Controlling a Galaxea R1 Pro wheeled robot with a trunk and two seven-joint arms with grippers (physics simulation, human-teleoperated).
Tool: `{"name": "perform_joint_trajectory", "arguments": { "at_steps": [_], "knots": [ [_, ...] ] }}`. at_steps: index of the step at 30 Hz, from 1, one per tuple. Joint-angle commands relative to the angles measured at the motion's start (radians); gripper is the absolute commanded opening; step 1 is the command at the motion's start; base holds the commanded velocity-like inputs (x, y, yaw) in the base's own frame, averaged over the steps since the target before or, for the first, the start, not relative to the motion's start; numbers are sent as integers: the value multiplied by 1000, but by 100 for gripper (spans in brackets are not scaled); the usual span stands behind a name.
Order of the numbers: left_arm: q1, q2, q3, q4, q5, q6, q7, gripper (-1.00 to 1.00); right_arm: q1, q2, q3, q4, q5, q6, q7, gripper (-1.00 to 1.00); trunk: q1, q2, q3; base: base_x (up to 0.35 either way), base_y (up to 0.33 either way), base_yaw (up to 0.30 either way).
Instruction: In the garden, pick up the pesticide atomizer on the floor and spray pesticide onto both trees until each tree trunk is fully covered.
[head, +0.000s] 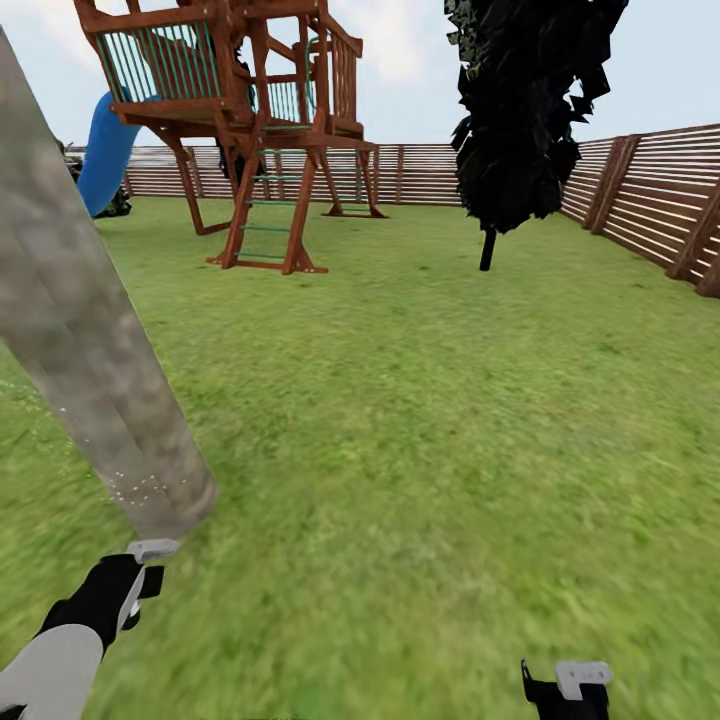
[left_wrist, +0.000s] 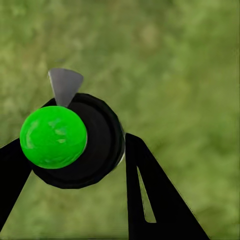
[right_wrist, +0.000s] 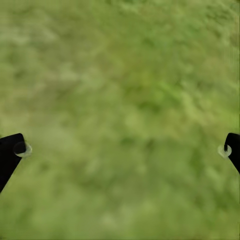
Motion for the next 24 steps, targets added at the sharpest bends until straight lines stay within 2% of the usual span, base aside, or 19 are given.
{"name": "perform_joint_trajectory", "arguments": {
  "at_steps": [1, 15, 24],
  "knots": [
    [-1, -2, 3, -1, 0, 4, 1, -100, -1, 0, -3, 2, 11, -3, -8, 100, 0, 0, -1, 0, 0, 278],
    [-1, -14, 6, -1, 0, 4, 1, -100, -1, 1, -3, 2, 11, -3, -8, 100, 0, 0, -1, 5, -6, 278],
    [-1, -14, 8, -1, 0, 4, 1, -100, -1, 1, -3, 2, 10, -3, -8, 100, 0, 0, -1, 177, -204, 274]
  ]
}}
